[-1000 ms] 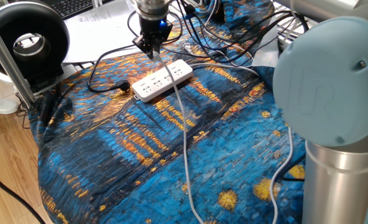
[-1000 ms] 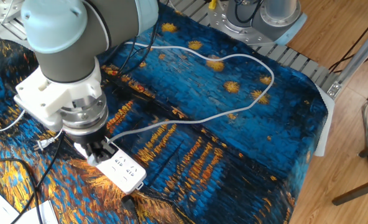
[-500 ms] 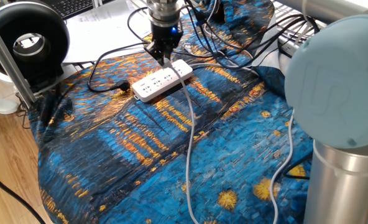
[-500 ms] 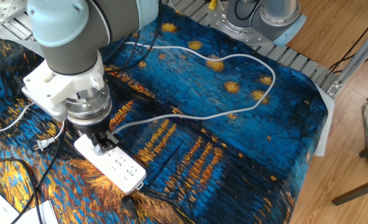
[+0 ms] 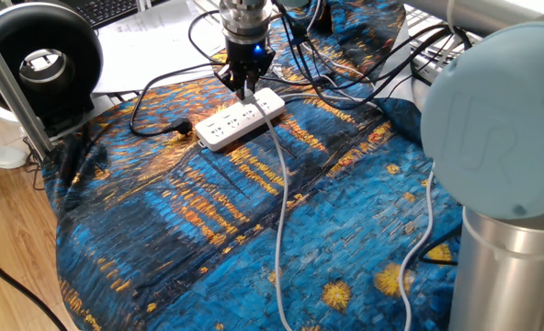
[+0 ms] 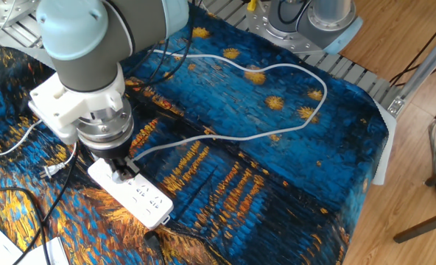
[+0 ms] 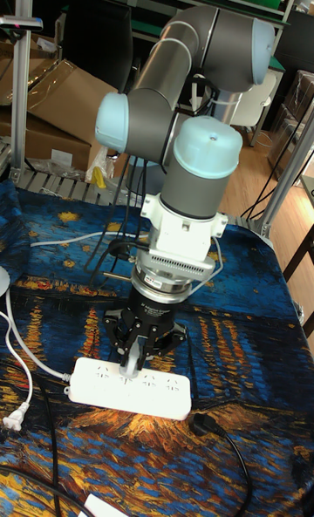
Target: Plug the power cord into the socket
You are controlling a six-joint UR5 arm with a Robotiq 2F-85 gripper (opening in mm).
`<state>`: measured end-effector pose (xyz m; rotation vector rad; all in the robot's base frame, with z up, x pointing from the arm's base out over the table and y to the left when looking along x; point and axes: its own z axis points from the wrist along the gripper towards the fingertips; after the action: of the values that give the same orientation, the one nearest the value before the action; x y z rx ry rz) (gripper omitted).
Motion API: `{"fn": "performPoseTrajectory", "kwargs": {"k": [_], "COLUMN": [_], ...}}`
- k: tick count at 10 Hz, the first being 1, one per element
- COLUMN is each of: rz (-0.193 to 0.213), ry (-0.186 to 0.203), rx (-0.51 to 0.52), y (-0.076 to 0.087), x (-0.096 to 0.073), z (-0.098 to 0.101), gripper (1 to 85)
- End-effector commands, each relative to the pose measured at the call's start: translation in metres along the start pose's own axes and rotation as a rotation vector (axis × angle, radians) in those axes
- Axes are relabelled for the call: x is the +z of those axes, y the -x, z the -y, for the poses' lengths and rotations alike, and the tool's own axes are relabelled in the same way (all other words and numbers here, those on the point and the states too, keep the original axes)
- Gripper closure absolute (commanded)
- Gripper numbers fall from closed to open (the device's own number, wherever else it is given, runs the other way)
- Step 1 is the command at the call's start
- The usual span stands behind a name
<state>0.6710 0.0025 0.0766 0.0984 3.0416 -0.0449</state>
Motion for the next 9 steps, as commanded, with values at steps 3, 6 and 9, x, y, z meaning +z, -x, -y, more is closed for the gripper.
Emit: {"fn": "performPoseTrajectory", "kwargs": {"k": [3, 6, 9], "rz": [-0.001, 0.000, -0.016], "ry": [0.017, 0.014, 0.011], "rx": [0.015, -0.021, -0.041], "y": [-0.003, -0.011, -0.017], "x": [0.007, 0.013, 0.012], "z": [-0.011, -0.005, -0.004], "gripper": [84.3, 84.3, 84.3]}}
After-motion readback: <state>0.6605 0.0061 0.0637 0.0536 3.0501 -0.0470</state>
